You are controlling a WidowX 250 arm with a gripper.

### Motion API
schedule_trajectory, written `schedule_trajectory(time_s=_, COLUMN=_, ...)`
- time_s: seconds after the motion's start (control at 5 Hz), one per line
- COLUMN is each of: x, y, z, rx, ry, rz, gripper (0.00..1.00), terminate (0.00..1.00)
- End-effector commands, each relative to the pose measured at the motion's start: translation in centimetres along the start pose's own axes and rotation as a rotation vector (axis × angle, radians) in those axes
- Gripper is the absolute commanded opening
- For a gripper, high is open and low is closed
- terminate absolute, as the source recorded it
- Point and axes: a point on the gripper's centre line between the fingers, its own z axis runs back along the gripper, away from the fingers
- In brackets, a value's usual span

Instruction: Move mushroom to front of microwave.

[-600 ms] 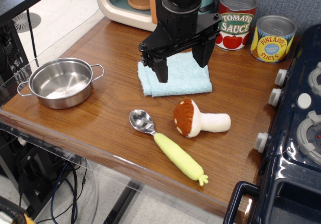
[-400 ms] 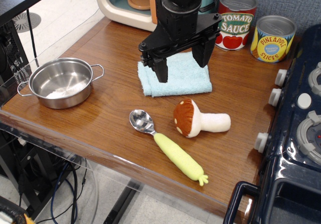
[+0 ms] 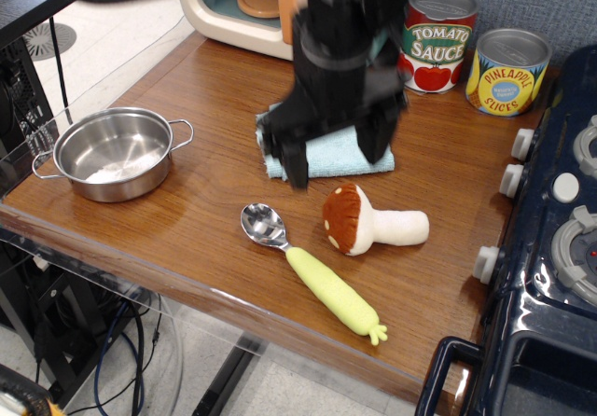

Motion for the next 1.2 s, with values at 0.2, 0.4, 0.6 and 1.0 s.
schedule_trajectory(time_s=0.2, x=-1.2, y=-0.3, z=-2.3, rx=-0.073, ry=0.094, rz=-0.136, gripper=1.0, terminate=0.0)
schedule_trajectory(time_s=0.4, x=-1.1, y=-0.9, z=-3.0, rx=-0.069, ry=0.1, rz=-0.154, gripper=1.0, terminate=0.0)
schedule_trajectory(time_s=0.6, x=-0.7, y=-0.8, z=-3.7, rx=-0.051, ry=0.083, rz=-0.145, gripper=0.0, terminate=0.0)
schedule_trajectory(time_s=1.0, x=-0.9, y=-0.8, z=-3.9, rx=-0.036, ry=0.071, rz=-0.155, gripper=0.0, terminate=0.0)
